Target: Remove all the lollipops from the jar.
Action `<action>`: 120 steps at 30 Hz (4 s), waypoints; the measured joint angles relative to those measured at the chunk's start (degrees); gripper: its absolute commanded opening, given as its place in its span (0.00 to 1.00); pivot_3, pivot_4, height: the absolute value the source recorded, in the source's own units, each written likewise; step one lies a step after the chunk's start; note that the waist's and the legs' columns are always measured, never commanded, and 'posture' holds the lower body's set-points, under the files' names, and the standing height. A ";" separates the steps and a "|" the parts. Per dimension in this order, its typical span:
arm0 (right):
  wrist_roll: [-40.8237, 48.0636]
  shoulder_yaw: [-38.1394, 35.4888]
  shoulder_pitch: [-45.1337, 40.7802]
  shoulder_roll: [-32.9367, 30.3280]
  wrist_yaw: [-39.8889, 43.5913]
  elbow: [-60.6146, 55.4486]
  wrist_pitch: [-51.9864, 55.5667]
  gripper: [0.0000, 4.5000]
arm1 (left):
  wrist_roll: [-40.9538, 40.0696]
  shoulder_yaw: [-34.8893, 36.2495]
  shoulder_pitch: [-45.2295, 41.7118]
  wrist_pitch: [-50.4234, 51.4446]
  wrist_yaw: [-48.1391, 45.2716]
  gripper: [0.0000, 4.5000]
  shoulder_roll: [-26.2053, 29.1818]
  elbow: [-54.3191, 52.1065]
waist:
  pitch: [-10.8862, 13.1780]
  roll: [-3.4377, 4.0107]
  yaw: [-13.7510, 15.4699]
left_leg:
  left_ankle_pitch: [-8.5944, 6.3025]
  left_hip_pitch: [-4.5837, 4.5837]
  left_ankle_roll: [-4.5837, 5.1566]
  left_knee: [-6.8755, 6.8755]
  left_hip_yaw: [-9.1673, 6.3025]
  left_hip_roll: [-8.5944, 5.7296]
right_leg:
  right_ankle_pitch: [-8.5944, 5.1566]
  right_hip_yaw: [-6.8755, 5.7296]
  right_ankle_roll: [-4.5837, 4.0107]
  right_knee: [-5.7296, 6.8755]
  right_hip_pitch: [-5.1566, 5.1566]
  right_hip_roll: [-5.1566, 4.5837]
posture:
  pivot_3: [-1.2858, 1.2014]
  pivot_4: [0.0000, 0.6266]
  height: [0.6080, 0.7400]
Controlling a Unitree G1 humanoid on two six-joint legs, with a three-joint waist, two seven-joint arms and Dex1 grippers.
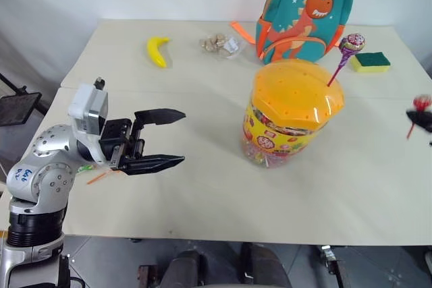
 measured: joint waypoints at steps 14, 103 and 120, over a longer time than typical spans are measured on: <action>-6.94 4.36 9.92 2.88 5.72 0.55 -0.72 0.40 | 1.83 -0.95 0.42 0.06 -1.99 1.00 1.54 2.50 | 0.01 0.01 0.61 | 0.00 -0.13 -0.02 0.05 -0.24 -0.02 | 0.00 0.04 0.00 -0.11 0.03 -0.02 | 0.52 0.24 1.00; 12.76 -8.63 -6.64 -3.50 8.02 -7.76 1.42 0.01 | 1.68 0.96 -0.20 -2.57 -4.07 1.00 -0.73 4.78 | 0.01 -0.06 0.58 | -0.01 -0.22 0.00 0.01 -0.26 -0.07 | 0.02 -0.09 0.03 -0.23 0.05 -0.03 | 0.52 0.24 1.00; -12.04 7.06 7.46 -2.52 -0.20 -6.05 3.89 0.15 | 5.21 -3.87 -1.42 -2.26 -1.21 1.00 -2.23 5.62 | -0.02 0.07 0.62 | 0.00 -0.16 -0.01 0.05 -0.20 -0.04 | 0.03 0.01 0.04 -0.18 0.01 -0.02 | 0.52 0.24 1.00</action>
